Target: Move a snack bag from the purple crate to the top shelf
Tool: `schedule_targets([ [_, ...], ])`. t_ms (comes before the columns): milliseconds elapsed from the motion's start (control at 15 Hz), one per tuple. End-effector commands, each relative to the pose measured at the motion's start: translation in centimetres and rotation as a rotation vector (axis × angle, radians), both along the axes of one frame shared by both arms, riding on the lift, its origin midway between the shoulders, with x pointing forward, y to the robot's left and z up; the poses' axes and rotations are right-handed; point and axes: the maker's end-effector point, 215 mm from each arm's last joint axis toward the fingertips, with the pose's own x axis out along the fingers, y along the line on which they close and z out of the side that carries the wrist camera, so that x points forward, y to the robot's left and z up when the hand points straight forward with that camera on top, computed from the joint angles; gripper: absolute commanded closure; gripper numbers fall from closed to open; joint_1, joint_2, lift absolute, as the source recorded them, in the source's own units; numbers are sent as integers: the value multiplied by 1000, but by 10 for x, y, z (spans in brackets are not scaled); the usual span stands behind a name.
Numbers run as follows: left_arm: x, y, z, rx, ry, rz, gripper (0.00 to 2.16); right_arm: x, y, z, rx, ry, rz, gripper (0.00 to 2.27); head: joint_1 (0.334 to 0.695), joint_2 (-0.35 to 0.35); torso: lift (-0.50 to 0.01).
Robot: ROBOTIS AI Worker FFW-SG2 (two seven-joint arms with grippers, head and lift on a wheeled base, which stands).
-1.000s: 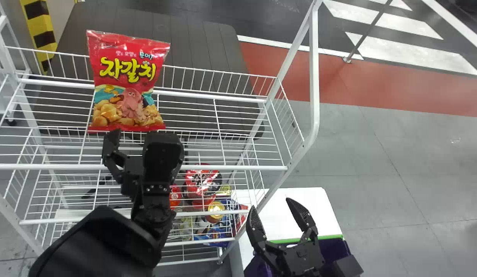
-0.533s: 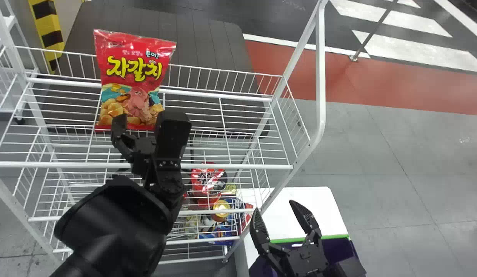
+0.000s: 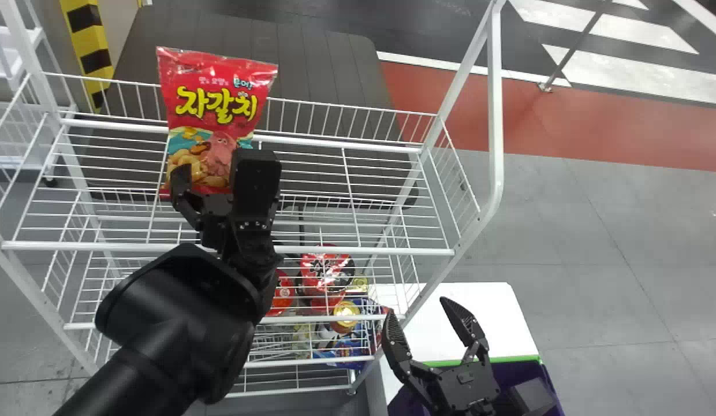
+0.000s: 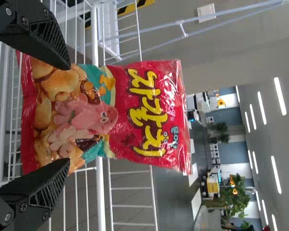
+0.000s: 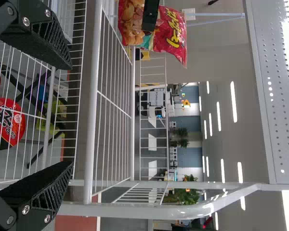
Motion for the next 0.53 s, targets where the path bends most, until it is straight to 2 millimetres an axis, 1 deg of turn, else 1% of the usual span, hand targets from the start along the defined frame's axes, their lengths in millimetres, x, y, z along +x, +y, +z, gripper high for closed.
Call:
schedule_targets([
  [0,10,3,-2,-6,-6,11,154,0,0,-2,0,5,0,130,695,-267,0],
  [200,17,7,-2,-20,-15,18,154,0,1,-2,1,5,1,130,695,-250,0],
  [467,25,11,-7,-36,-15,17,184,0,2,-4,2,10,3,130,695,-241,0],
])
